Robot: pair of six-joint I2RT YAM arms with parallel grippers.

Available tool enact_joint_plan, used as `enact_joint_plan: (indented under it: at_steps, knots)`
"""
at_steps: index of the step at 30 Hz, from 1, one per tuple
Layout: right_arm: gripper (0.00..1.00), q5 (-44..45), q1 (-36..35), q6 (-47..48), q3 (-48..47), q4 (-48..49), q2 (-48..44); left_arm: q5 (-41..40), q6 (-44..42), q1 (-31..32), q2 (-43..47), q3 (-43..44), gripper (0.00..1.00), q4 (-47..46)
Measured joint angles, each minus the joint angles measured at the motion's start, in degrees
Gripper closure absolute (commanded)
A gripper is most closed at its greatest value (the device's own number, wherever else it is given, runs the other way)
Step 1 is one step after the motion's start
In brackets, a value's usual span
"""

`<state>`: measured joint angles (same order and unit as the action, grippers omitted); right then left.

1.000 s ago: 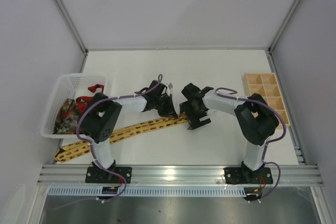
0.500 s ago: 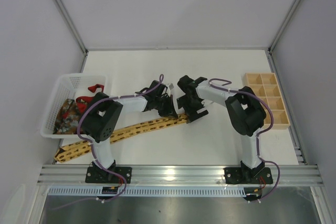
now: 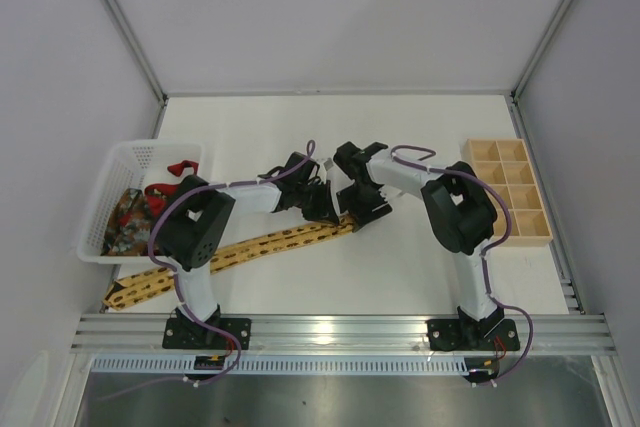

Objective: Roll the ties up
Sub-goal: Roll the tie

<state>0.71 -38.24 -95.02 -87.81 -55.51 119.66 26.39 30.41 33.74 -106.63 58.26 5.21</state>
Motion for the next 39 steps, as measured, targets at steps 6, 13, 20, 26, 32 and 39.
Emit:
enact_joint_plan:
  at_steps: [6,13,20,26,32,39]
  knots:
    - [0.48,-0.1,-0.1,-0.5,0.7,0.3,-0.4,0.4,-0.8,0.0,-0.1,0.1,0.99,-0.2]
    - [0.61,-0.4,0.0,-0.8,2.3,1.7,-1.4,0.5,-1.1,0.0,-0.1,0.4,0.93,-0.1]
    - [0.43,-0.7,0.0,-1.0,4.4,4.0,-2.7,-0.5,-1.2,0.0,0.5,0.5,0.83,0.1]
    - [0.37,-1.2,0.0,-0.9,4.9,4.8,-3.0,-3.4,-0.9,-0.2,3.7,0.5,0.69,-0.3]
    - [0.36,-2.1,0.4,-0.9,5.3,5.3,-3.2,-4.3,-0.8,-1.4,4.6,0.5,0.68,-0.2]
    - [0.48,-2.7,0.9,-0.7,5.3,5.0,-3.1,-6.7,0.2,-2.9,3.0,2.4,0.7,2.9]
